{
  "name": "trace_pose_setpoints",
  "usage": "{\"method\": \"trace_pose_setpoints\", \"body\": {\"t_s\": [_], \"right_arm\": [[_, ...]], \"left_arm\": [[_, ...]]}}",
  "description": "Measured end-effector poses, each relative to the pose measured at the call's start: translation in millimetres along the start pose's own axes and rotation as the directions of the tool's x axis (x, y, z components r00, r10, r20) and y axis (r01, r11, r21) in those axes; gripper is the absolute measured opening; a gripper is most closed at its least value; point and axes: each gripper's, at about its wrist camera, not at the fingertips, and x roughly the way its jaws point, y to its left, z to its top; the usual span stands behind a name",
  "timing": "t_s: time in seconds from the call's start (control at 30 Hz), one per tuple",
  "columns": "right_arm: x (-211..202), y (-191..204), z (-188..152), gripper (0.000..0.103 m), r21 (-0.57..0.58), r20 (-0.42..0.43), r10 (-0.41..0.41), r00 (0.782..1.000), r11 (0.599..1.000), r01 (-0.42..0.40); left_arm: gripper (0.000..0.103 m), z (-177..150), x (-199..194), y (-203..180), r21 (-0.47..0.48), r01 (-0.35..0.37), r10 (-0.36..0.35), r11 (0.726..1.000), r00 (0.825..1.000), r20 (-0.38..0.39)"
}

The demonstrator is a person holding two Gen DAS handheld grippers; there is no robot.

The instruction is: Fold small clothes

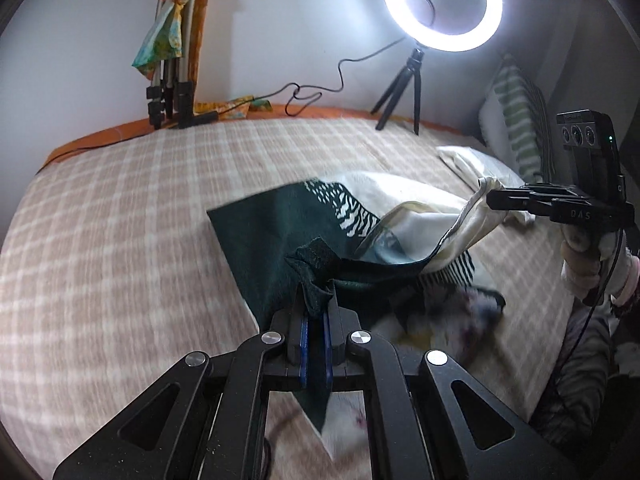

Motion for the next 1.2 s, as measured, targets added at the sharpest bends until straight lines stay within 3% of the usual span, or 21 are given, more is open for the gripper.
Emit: {"method": "trace_pose_setpoints", "body": {"t_s": [0.33,0.6,0.77,0.87,1.0,1.2], "right_arm": [[-8.4,22.3,-47.1,0.004,-0.130,0.012,-0.087,0.996,0.988,0.088],[-23.1,36.6,-85.6,0.011,-0.279,-0.037,-0.146,0.989,0.951,0.130],[-42.2,32.7,-92.7,0.020,-0.260,-0.029,-0.148,0.989,0.956,0.136],[-47.8,28.6,-87.6,0.022,-0.208,-0.007,-0.138,0.990,0.969,0.133],[-42.2,28.7,-82.6,0.022,-0.144,-0.002,-0.119,0.993,0.983,0.117],[-10.8,52.0,-86.9,0.022,-0.258,-0.045,-0.176,0.983,0.953,0.159]], "left_arm": [[0.004,-32.9,-12.9,-18.8,0.064,-0.046,0.046,0.997,0.999,-0.004],[0.009,-59.5,-28.6,-28.5,0.133,-0.039,0.051,0.990,0.995,-0.091],[0.011,-64.7,-55.5,-33.9,0.155,-0.037,0.047,0.987,0.997,-0.061],[0.022,-56.3,-61.8,-36.1,0.159,-0.056,0.060,0.986,0.998,-0.018],[0.025,-44.5,-47.2,-42.2,0.158,-0.042,0.045,0.986,0.999,-0.014],[0.026,-46.2,-8.4,-54.7,0.234,-0.028,0.051,0.972,0.994,-0.095]]}}
